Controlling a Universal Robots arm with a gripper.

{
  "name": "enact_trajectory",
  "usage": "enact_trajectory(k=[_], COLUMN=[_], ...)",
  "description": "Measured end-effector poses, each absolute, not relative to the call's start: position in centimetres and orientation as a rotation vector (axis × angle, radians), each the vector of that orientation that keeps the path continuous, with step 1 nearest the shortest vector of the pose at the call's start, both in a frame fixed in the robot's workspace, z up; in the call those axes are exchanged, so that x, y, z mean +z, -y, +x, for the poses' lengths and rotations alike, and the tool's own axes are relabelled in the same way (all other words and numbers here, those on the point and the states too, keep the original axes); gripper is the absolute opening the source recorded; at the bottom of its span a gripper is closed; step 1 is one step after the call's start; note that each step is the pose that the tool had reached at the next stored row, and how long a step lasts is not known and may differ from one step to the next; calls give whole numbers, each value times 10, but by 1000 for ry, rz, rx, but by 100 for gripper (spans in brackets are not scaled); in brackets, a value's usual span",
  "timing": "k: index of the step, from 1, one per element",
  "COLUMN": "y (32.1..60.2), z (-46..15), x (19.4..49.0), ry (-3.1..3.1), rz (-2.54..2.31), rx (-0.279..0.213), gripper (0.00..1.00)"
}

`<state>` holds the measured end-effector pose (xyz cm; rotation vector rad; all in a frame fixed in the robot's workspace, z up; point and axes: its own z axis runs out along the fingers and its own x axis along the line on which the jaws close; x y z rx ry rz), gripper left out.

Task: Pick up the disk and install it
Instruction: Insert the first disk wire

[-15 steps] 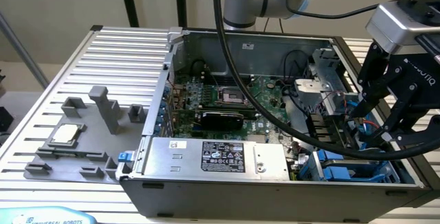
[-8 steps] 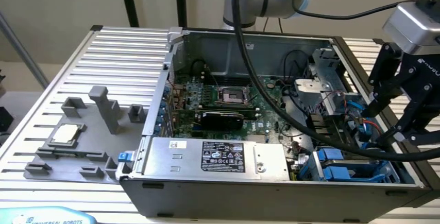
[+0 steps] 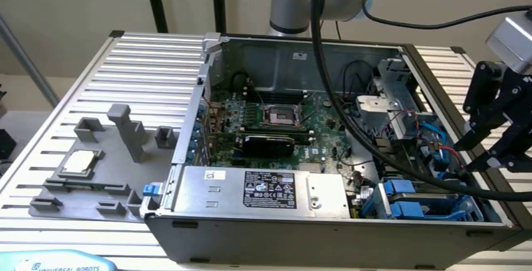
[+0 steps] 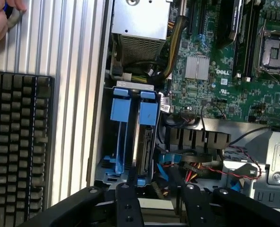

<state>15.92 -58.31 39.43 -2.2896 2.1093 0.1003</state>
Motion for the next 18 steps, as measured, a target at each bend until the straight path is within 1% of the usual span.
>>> enact_trajectory(k=[1,18], y=[583,571], z=[159,165], x=[392,361], ry=[-2109,-2111], rz=[-2290,-2291], rx=[100,98], gripper=[35,35])
